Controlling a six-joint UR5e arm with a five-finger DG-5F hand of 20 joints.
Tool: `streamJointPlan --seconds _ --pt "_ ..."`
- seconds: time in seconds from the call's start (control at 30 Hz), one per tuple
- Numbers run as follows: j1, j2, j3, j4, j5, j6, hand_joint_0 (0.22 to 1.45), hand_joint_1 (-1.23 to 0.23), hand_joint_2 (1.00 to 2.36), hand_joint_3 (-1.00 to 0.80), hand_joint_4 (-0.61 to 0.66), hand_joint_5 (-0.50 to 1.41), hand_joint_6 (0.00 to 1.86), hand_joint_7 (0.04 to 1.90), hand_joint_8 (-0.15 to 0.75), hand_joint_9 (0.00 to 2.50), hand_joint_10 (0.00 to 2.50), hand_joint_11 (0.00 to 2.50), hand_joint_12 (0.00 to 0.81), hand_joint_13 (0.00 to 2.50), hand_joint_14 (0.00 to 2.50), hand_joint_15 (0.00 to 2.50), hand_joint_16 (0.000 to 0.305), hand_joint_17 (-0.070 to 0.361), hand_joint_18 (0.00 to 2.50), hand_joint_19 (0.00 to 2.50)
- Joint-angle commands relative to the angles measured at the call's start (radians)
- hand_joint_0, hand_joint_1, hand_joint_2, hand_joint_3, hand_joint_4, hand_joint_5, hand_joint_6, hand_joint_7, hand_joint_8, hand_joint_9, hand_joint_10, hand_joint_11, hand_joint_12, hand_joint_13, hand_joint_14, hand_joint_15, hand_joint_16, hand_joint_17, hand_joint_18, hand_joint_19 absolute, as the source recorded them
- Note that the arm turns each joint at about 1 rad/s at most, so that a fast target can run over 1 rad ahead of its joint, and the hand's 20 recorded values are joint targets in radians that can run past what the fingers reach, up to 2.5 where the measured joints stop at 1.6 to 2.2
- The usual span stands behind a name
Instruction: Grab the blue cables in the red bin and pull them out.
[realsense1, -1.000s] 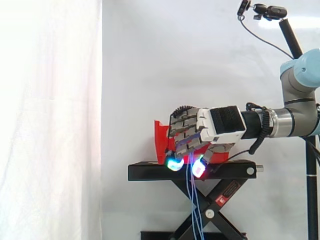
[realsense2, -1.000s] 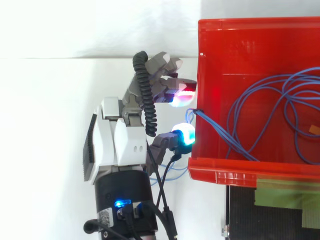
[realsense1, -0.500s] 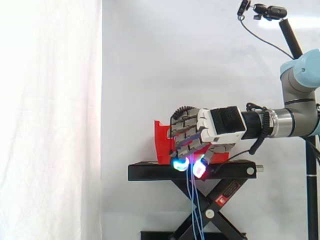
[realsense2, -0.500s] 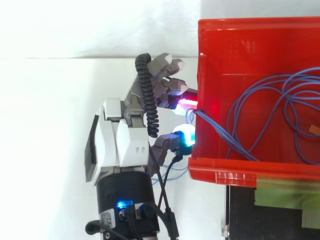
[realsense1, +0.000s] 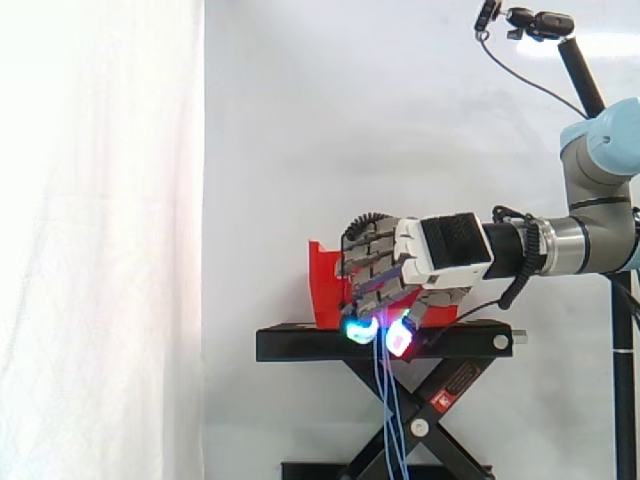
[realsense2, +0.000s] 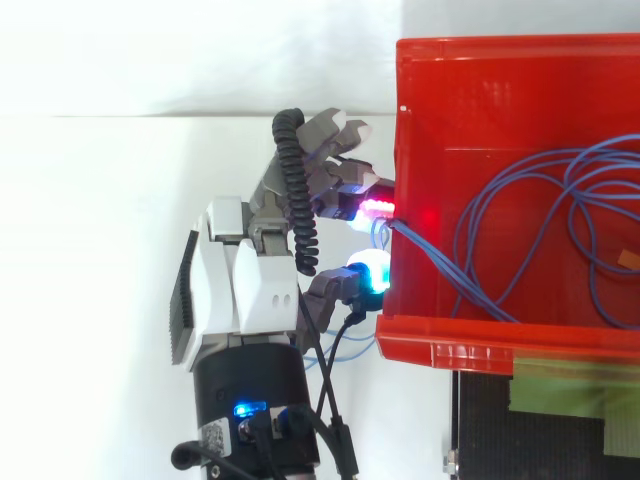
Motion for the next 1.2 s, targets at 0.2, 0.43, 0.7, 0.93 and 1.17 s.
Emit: streamJointPlan --seconds 0.2,0.43,0.7,0.93,1.17 --pt "0.003 0.000 0.000 0.005 0.003 0.002 0.71 -0.99 1.00 -1.00 0.11 0.90 0.02 0.49 0.223 0.97 0.03 0.70 0.327 0.73 0.02 0.48 0.048 0.107 0.53 0.43" --pt "0.005 0.000 0.000 0.006 0.003 0.002 0.70 -0.99 1.00 -1.00 0.11 0.89 0.02 0.46 0.224 0.96 0.03 0.69 0.330 0.73 0.02 0.48 0.048 0.108 0.52 0.44" --pt "0.000 0.000 -0.001 0.002 0.000 0.002 0.71 -1.00 1.00 -1.00 0.09 0.96 0.02 0.62 0.225 0.96 0.03 0.71 0.325 0.73 0.02 0.48 0.047 0.107 0.52 0.43" --pt "-0.006 0.000 0.000 -0.014 -0.003 0.002 0.74 -0.99 1.00 -1.00 0.04 1.07 0.01 0.87 0.224 1.00 0.03 0.72 0.319 0.73 0.02 0.48 0.046 0.103 0.52 0.43" --pt "-0.008 0.000 0.000 -0.014 -0.003 0.002 0.75 -0.98 1.00 -1.00 0.03 1.14 0.01 0.99 0.220 1.02 0.03 0.73 0.314 0.75 0.02 0.48 0.044 0.099 0.53 0.43"
